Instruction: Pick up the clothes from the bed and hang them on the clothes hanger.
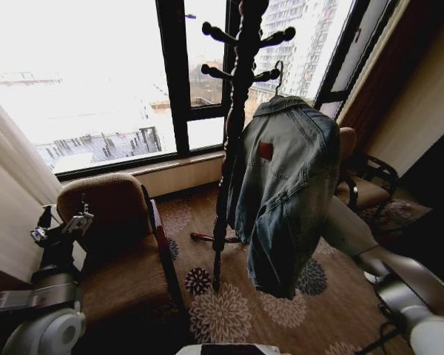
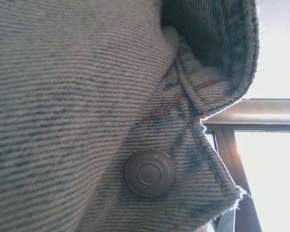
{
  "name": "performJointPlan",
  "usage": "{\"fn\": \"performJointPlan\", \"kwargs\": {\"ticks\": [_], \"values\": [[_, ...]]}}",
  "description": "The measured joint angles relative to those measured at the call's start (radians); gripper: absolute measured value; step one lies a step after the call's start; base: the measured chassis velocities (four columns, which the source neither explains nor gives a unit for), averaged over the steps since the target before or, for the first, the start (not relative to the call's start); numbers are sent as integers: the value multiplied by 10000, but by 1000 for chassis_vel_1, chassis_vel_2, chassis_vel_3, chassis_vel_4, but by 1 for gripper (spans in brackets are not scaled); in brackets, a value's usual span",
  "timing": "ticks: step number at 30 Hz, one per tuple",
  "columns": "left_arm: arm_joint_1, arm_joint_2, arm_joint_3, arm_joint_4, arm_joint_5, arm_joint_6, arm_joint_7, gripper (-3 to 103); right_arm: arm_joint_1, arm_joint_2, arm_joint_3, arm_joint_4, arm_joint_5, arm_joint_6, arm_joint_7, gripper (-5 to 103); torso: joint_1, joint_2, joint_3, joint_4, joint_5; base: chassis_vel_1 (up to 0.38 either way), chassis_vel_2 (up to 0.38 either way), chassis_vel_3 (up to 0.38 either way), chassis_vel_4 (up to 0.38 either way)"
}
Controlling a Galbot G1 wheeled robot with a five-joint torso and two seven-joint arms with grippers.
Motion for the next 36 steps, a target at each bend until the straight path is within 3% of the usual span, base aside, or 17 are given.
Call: {"fn": "performJointPlan", "kwargs": {"ticks": [36], "values": [[-101,-38,29,152,-28,-75,45,100,-273,153,-66,-77,-93,61,-86,16,-1,1,-1,1,-1,0,0,0,0]]}}
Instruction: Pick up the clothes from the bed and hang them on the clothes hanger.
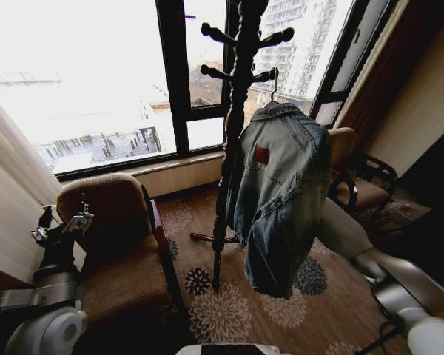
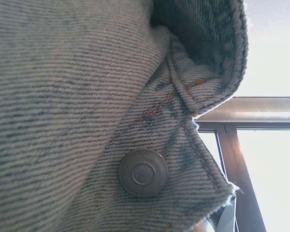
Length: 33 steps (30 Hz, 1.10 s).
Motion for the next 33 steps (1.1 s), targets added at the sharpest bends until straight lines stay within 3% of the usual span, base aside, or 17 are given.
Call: {"fn": "performJointPlan", "kwargs": {"ticks": [33], "values": [[73,-45,-87,-79,-58,-92,52,100,480,-16,-543,106,196,-89,18,16,1,-2,1,-3,1,0,0,0,0]]}}
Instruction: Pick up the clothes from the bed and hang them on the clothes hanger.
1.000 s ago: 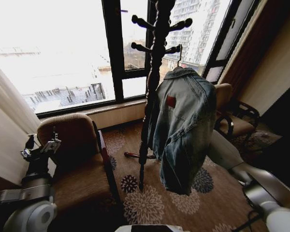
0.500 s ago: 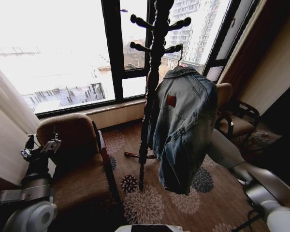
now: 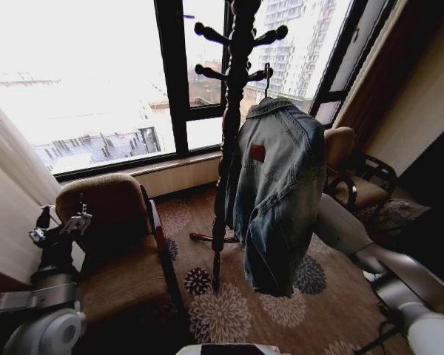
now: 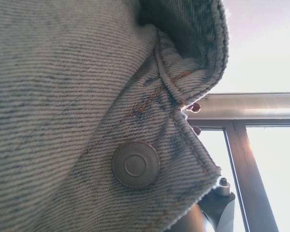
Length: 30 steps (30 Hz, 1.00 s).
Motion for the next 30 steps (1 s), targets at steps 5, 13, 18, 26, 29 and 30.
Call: {"fn": "performJointPlan", "kwargs": {"ticks": [5,13,18,26,29,30], "values": [[1,17,-7,-9,-23,-12,3,100,-16,-83,-81,72,-25,-15,64,16,0,0,0,2,1,0,0,0,0],[-34,24,4,-10,-41,-29,11,100,-91,-539,-129,261,-247,-168,454,16,0,1,0,6,-1,0,0,0,0],[-73,13,56,-1,-41,-30,16,100,-251,-750,-75,449,-361,-243,657,16,0,1,0,7,-1,0,0,0,0],[-72,35,50,12,-54,-44,33,100,-287,-830,-29,519,-501,-391,1068,16,-1,1,0,4,0,0,0,0,0],[-67,41,37,20,-71,-56,37,100,-255,-829,-29,520,-504,-426,1159,16,-1,1,0,1,1,0,0,0,0],[-64,42,35,25,-75,-64,41,100,-233,-826,-29,515,-504,-435,1175,16,-1,1,0,0,2,0,0,0,0]]}}
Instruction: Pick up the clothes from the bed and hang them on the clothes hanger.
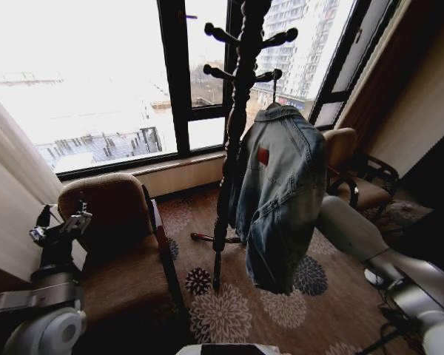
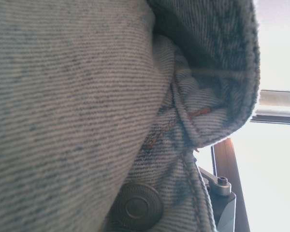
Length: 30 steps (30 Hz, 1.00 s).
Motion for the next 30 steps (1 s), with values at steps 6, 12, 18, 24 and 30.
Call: {"fn": "performJointPlan", "kwargs": {"ticks": [6,12,18,24,30], "values": [[-11,5,0,29,-7,-16,15,100,170,0,-19,-80,43,-57,8,16,0,0,1,0,0,0,0,0,0],[-36,-2,20,63,-10,-29,25,100,250,-2,-67,-131,54,-151,36,16,1,0,0,-1,-1,0,0,0,0],[-62,-22,33,105,-10,-48,32,100,312,-11,-93,-246,12,-291,170,16,1,0,1,1,-1,0,0,0,0],[-70,-33,41,112,-11,-55,39,100,346,-65,-105,-252,-66,-401,319,16,2,-1,1,2,-2,0,0,0,0],[-88,-66,66,115,-2,-59,43,100,379,-111,-139,-143,-64,-416,329,16,1,0,1,0,-2,0,0,0,0]]}}
